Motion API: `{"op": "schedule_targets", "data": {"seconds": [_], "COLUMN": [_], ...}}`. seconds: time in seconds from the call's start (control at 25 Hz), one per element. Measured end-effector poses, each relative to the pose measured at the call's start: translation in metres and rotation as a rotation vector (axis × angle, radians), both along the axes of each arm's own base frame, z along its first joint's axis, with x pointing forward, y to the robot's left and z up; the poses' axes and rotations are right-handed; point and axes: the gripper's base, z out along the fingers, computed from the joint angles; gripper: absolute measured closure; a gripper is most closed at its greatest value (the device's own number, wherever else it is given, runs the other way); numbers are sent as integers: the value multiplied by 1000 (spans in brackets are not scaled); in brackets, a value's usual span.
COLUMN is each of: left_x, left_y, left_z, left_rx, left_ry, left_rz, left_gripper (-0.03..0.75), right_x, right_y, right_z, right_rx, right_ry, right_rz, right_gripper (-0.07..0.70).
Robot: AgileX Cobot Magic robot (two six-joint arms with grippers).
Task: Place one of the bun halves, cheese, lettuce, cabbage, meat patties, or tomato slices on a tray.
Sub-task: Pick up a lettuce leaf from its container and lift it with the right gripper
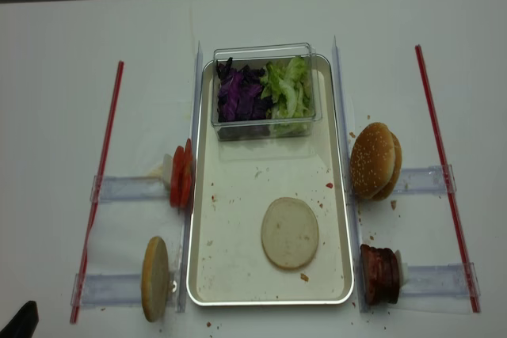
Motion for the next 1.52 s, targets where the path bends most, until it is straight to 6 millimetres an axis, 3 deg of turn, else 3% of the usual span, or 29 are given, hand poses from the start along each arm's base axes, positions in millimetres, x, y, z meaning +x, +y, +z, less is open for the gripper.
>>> {"op": "schedule_targets", "data": {"seconds": [0.96,1.16,1.52], "left_x": [0,0,0], "left_y": [0,0,0], "left_z": [0,0,0], "left_rx": [0,0,0], "left_ry": [0,0,0], "left_rz": [0,0,0], "left_gripper": [354,354,354], "right_x": [3,21,76], "right_y": [3,3,2], "right_z": [1,3,46], "right_rx": [74,91,103], "right_ry": [19,139,334], "right_rz": [-11,-10,-16], "right_gripper": [291,259,139]}}
